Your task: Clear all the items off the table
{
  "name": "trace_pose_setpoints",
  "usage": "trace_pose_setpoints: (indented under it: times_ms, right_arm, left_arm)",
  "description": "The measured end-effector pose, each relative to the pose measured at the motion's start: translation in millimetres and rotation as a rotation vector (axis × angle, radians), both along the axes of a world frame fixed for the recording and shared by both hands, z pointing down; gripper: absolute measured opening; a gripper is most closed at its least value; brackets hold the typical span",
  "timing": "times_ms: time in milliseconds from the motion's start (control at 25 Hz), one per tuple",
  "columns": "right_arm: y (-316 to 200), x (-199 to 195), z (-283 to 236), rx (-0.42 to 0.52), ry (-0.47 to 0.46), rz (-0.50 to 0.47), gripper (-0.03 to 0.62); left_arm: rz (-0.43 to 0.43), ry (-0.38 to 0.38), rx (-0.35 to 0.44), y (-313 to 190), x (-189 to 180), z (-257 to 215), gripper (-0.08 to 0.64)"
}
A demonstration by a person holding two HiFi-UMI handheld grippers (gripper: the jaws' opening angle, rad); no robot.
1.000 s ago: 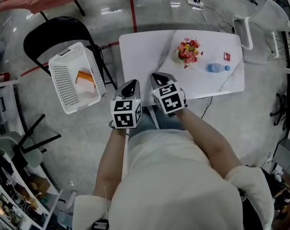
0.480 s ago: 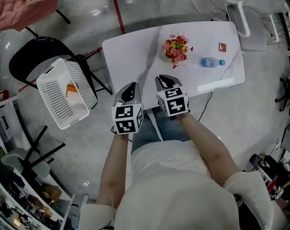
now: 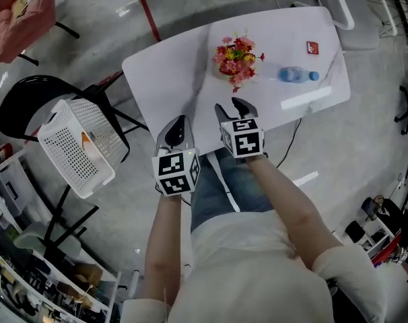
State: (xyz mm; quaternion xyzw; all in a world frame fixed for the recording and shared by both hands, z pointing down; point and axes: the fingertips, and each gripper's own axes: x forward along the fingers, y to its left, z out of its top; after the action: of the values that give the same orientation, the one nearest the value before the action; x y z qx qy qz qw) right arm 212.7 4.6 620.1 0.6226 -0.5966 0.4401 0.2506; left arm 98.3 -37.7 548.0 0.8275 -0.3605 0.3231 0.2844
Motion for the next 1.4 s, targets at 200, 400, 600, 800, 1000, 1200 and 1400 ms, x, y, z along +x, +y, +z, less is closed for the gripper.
trace_pose_setpoints:
  times_ms: [200,400,600,800,1000,1200,1400]
  right_arm:
    - [-4.1,17.5,37.1,-0.016,0.016,0.063,0.281]
    - [-7.8,36.7,72.6,-0.030,0.021,0.160,0.350]
    - [-22.0,51.6,100.8,-0.004,0.043,0.219,0.405]
    - [-37.4,60.3,122.0,0.035,0.046,0.286,0.476]
    - [-53.6,69.5,134.6,0.079,0.065,0.345,0.494]
    - [-65.9,77.3,146.4,0.088,0.082,0.389,0.505]
    - [-74.7,85.6,152.6,0.102,0.105,0.439,0.531]
  left_arm:
    - [0.017,-0.013,-0.025,2.4,10.0,25.4,0.009]
    - [0.025,-0.020,-0.055,2.4,15.3,51.0,0.009]
    - [0.025,-0.023,-0.080,-3.6,18.2,74.3,0.009]
    - [0.005,-0.032,-0.098,-11.0,12.5,96.0,0.009]
    - [-0.015,-0.036,-0.125,-13.7,5.8,113.9,0.009]
    - [-0.024,-0.038,-0.155,-10.3,2.1,128.6,0.009]
    - [-0.023,-0.038,-0.179,-6.7,1.7,139.3,0.009]
